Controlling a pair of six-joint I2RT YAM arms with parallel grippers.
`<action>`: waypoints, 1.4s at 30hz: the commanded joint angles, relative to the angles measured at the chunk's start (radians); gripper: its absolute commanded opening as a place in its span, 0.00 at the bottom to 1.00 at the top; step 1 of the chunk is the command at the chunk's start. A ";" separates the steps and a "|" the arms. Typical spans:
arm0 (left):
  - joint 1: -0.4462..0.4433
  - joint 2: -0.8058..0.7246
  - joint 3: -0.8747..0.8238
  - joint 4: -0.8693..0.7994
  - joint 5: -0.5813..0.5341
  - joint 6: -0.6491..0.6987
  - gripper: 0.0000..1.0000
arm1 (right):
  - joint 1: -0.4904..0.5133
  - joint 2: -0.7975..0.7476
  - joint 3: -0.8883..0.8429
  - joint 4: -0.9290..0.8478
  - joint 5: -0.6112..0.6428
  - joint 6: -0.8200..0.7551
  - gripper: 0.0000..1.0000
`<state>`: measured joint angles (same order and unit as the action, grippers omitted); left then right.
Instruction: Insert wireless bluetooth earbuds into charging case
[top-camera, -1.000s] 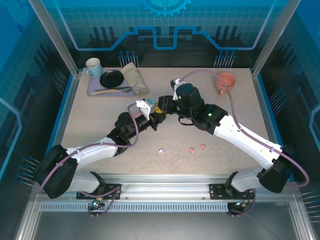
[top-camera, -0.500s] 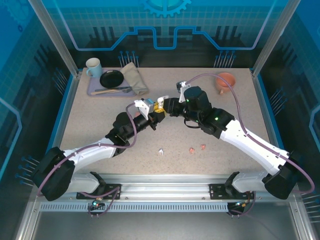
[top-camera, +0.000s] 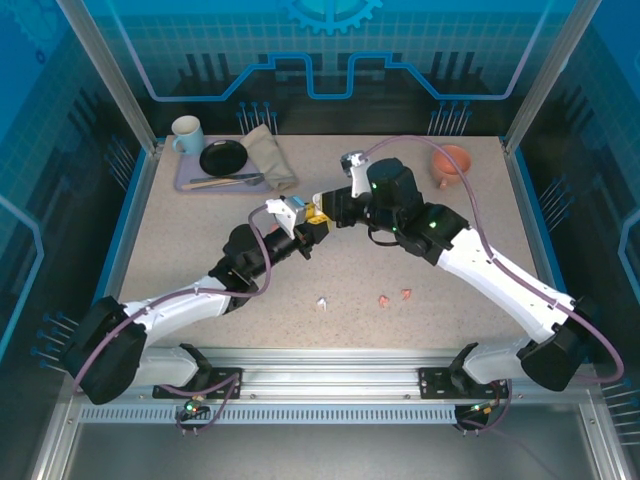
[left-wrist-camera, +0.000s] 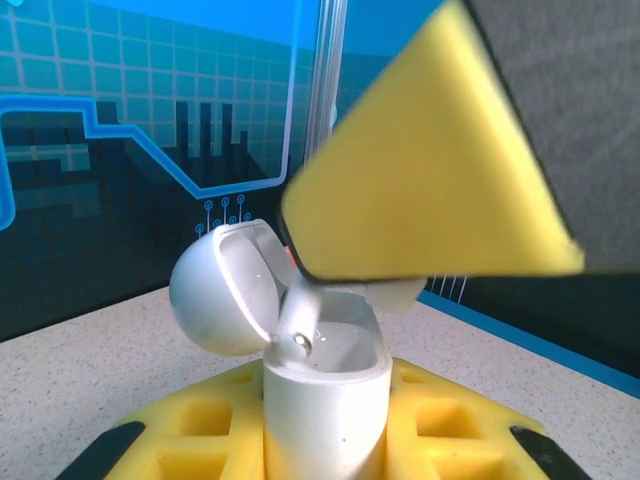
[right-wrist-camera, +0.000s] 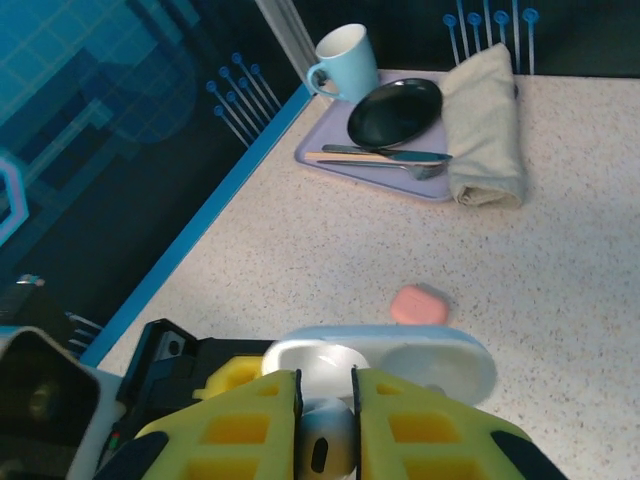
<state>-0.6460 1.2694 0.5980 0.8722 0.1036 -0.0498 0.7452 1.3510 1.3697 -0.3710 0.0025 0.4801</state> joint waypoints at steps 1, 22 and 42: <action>0.008 -0.034 0.013 0.014 0.041 0.021 0.00 | -0.004 0.019 0.079 -0.112 -0.052 -0.171 0.15; 0.049 -0.056 0.052 -0.078 0.209 0.018 0.00 | -0.006 0.007 0.038 -0.142 -0.014 -0.376 0.13; 0.065 -0.034 0.074 -0.077 0.255 -0.004 0.00 | 0.045 0.026 0.044 -0.134 -0.066 -0.450 0.07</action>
<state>-0.5858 1.2442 0.6266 0.7292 0.3363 -0.0517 0.7803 1.3678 1.4200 -0.4786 -0.0448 0.0399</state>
